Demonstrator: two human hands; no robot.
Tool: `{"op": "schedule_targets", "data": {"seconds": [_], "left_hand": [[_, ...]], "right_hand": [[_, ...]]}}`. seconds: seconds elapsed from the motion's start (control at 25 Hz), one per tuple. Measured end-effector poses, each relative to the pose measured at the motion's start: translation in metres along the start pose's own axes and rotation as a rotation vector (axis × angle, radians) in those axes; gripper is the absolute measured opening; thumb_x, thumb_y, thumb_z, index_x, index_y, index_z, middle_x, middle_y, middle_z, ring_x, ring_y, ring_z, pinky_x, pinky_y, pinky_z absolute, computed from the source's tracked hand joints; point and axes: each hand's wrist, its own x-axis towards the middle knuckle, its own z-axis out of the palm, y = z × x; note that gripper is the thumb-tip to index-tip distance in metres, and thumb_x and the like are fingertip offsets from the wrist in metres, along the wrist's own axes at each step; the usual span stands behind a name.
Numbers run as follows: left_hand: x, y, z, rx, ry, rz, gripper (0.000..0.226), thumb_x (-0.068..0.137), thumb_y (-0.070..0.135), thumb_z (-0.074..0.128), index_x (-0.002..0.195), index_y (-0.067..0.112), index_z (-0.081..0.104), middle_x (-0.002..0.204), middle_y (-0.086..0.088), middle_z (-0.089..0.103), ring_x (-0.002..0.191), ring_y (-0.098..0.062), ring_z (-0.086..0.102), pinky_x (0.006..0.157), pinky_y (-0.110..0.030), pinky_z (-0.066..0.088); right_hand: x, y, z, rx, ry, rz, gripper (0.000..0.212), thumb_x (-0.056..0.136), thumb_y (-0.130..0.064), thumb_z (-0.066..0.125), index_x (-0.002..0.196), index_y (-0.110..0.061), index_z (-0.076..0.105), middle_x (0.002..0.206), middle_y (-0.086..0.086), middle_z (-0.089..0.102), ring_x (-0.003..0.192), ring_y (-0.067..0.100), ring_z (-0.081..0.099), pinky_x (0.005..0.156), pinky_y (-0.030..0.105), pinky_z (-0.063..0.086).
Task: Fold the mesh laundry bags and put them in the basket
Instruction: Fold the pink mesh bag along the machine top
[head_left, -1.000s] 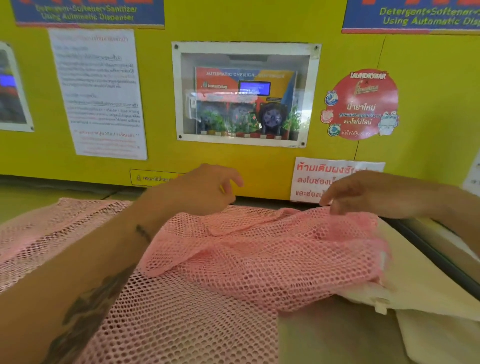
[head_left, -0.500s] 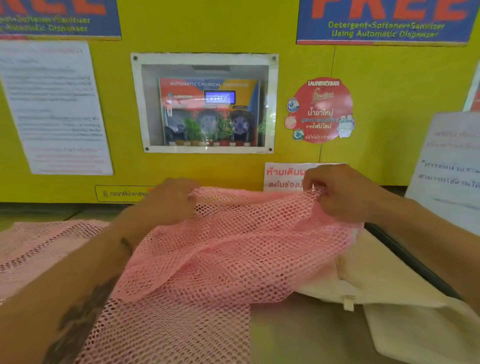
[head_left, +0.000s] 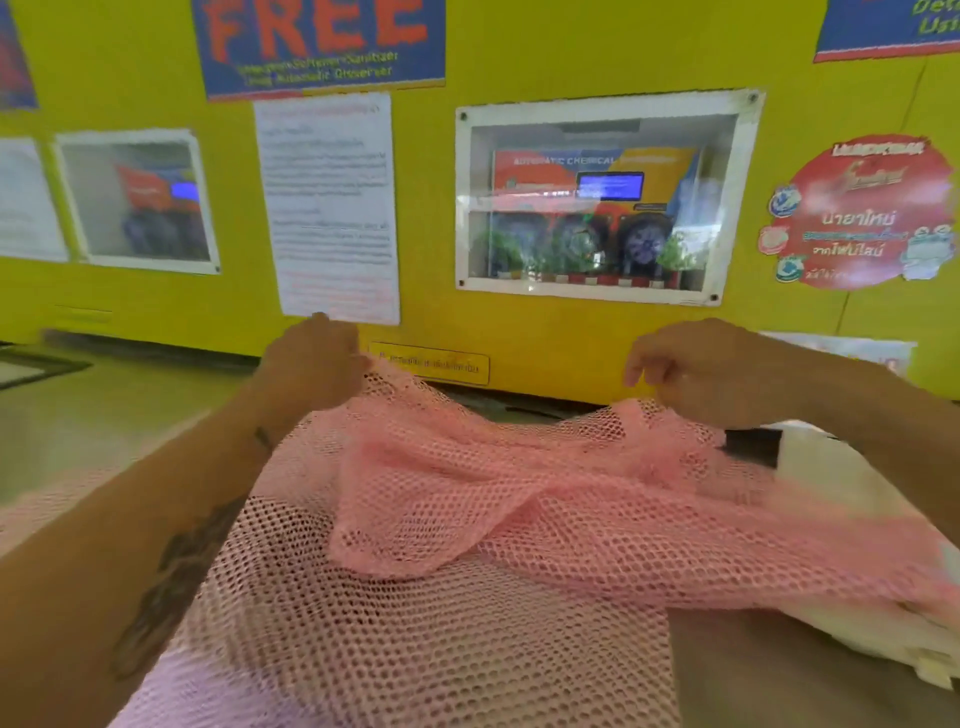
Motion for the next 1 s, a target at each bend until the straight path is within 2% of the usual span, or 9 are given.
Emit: {"op": "schedule_targets", "data": {"seconds": [0.12,0.24,0.32,0.4,0.52,0.6,0.72,0.88,1.0], "left_hand": [[-0.016,-0.014,0.007,0.011,-0.059,-0.057,0.035,0.090,0.046,0.055,0.106,0.015,0.058,0.109,-0.014,0.061,0.101,-0.036,0.059,0.081,-0.043,0.052],[-0.029,-0.029,-0.002,-0.108,-0.097,-0.075,0.021,0.088,0.034,0.057,0.101,0.018,0.061,0.107,-0.010,0.066,0.093,-0.031,0.062,0.079,-0.040,0.052],[-0.046,-0.037,-0.015,-0.259,-0.128,-0.094,0.018,0.088,0.033,0.059,0.094,0.016,0.064,0.094,-0.007,0.072,0.080,-0.025,0.069,0.073,-0.034,0.053],[-0.068,-0.039,-0.029,-0.358,-0.275,-0.071,0.025,0.090,0.038,0.058,0.088,0.014,0.066,0.077,-0.001,0.075,0.065,-0.015,0.073,0.067,-0.029,0.054],[-0.101,-0.043,-0.036,-0.495,-0.513,0.012,0.031,0.088,0.048,0.060,0.090,0.018,0.067,0.079,0.002,0.076,0.066,-0.009,0.073,0.071,-0.031,0.057],[-0.117,-0.047,-0.035,-0.706,-0.531,-0.006,0.026,0.082,0.046,0.067,0.098,0.025,0.061,0.085,0.002,0.076,0.071,-0.009,0.073,0.076,-0.034,0.056],[-0.125,-0.063,-0.031,-0.765,-0.400,-0.004,0.024,0.080,0.025,0.070,0.097,0.032,0.054,0.082,0.008,0.075,0.074,-0.007,0.071,0.083,-0.036,0.055],[-0.125,-0.102,-0.037,-0.917,-0.312,-0.040,0.024,0.084,0.006,0.059,0.088,0.030,0.059,0.073,0.010,0.063,0.063,-0.010,0.059,0.069,-0.038,0.052],[-0.127,-0.130,-0.040,-0.970,-0.336,-0.051,0.028,0.087,-0.002,0.053,0.091,0.026,0.059,0.075,0.005,0.055,0.058,-0.009,0.048,0.057,-0.027,0.040]], "right_hand": [[0.022,-0.066,0.021,0.088,-0.153,-0.191,0.026,0.092,-0.019,0.060,0.115,-0.030,0.061,0.111,-0.001,0.062,0.101,0.019,0.059,0.089,0.043,0.052],[0.029,-0.129,0.052,0.054,-0.404,-0.309,0.046,0.088,-0.039,0.067,0.131,-0.033,0.054,0.115,-0.009,0.059,0.106,0.012,0.057,0.092,0.037,0.051],[0.032,-0.153,0.071,-0.009,-0.506,-0.343,0.049,0.088,-0.032,0.068,0.133,-0.033,0.050,0.101,-0.016,0.054,0.100,0.009,0.054,0.082,0.030,0.049],[0.043,-0.166,0.081,-0.024,-0.506,-0.344,0.046,0.088,-0.014,0.063,0.131,-0.029,0.052,0.088,-0.021,0.046,0.090,0.006,0.051,0.067,0.022,0.041],[0.064,-0.182,0.074,0.088,-0.408,-0.372,0.035,0.087,-0.010,0.063,0.117,-0.028,0.062,0.084,-0.013,0.055,0.073,0.005,0.053,0.059,0.024,0.040],[0.072,-0.189,0.055,0.313,-0.438,-0.391,0.028,0.087,-0.009,0.067,0.111,-0.023,0.067,0.079,0.000,0.061,0.065,0.012,0.054,0.060,0.031,0.042],[0.083,-0.201,0.026,0.554,-0.634,-0.374,0.026,0.090,-0.009,0.066,0.116,-0.013,0.067,0.084,0.011,0.068,0.073,0.017,0.065,0.069,0.032,0.053],[0.140,-0.226,0.040,0.142,-0.132,-0.332,0.035,0.090,-0.023,0.064,0.124,-0.024,0.062,0.106,-0.002,0.064,0.089,0.014,0.061,0.072,0.029,0.049],[0.180,-0.248,0.083,-0.117,-0.249,-0.293,0.040,0.086,-0.026,0.063,0.125,-0.020,0.060,0.120,0.000,0.061,0.105,0.021,0.059,0.085,0.038,0.052]]}}
